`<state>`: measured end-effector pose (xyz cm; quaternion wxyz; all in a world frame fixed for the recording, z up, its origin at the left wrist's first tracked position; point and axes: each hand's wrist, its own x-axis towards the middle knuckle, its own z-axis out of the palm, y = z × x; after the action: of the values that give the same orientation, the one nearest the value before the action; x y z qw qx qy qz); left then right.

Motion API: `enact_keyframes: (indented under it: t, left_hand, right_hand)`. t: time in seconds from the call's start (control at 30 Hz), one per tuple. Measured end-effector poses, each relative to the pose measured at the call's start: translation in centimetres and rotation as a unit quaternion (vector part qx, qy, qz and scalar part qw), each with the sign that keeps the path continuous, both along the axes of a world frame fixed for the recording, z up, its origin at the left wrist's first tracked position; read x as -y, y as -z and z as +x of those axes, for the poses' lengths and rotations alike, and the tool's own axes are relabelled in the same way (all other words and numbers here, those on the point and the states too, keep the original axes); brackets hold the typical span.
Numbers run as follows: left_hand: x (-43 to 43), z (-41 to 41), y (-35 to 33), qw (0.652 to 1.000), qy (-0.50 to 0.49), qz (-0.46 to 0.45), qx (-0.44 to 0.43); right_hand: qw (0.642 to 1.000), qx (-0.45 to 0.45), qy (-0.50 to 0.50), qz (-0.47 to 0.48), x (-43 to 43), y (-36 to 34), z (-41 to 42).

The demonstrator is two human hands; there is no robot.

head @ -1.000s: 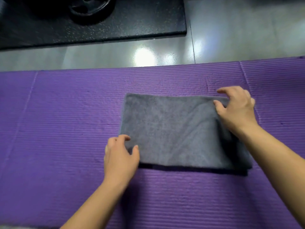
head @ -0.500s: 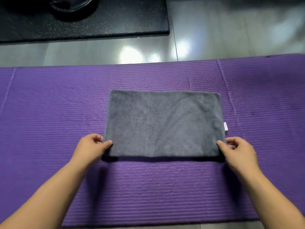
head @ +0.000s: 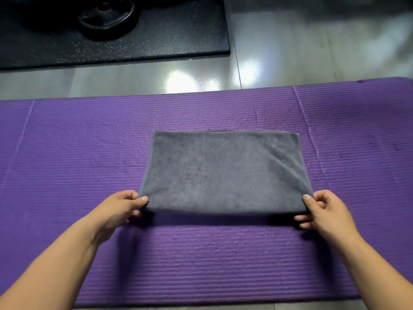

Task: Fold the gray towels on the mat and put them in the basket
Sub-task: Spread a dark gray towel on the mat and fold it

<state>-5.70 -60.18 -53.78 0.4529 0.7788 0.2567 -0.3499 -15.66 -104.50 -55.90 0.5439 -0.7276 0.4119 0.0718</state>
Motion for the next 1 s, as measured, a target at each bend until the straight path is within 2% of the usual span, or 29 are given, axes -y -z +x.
enact_keyframes:
  t: [0.3,0.4,0.5,0.6,0.67,0.73,0.8,0.87,0.9,0.97,1.0]
  left_hand:
    - [0.1,0.0,-0.1,0.999,0.042,0.023,0.018]
    - [0.4,-0.3,0.4,0.997,0.041,0.029,0.052]
    - [0.5,-0.8,1.4,0.992,0.04,0.077,0.09]
    - [0.6,-1.5,2.2,0.976,0.086,0.169,0.104]
    - [0.9,-1.5,2.1,0.951,0.136,0.258,0.101]
    - [1.5,-1.3,1.3,0.929,0.159,0.324,0.081]
    - [2.8,-0.9,0.4,0.896,0.181,0.399,0.073]
    - [4.3,-0.4,0.4,0.853,0.205,0.459,0.138]
    - [5.1,-0.1,0.7,0.841,0.218,0.451,0.202]
    - [7.2,0.8,1.5,0.821,0.278,0.381,0.321]
    - [8.6,1.3,1.9,0.816,0.313,0.341,0.346]
  right_hand:
    - [0.991,-0.032,-0.046,-0.124,-0.7,-0.5,0.5]
    - [0.982,-0.032,-0.071,-0.172,-0.9,-0.8,0.7]
    - [0.964,-0.07,-0.104,-0.234,-0.7,-0.9,1.4]
    - [0.926,-0.022,-0.153,-0.345,-0.9,-0.9,3.3]
    - [0.883,0.058,-0.232,-0.404,-1.6,-0.8,5.6]
    - [0.841,0.11,-0.318,-0.424,-2.6,-0.3,8.7]
    - [0.813,0.102,-0.388,-0.422,-3.8,0.2,11.8]
    - [0.786,0.055,-0.465,-0.403,-5.0,0.4,14.4]
    - [0.772,0.034,-0.495,-0.396,-5.7,0.7,15.3]
    - [0.745,0.01,-0.534,-0.399,-7.0,1.9,16.3]
    - [0.733,0.006,-0.544,-0.408,-7.7,2.4,16.4]
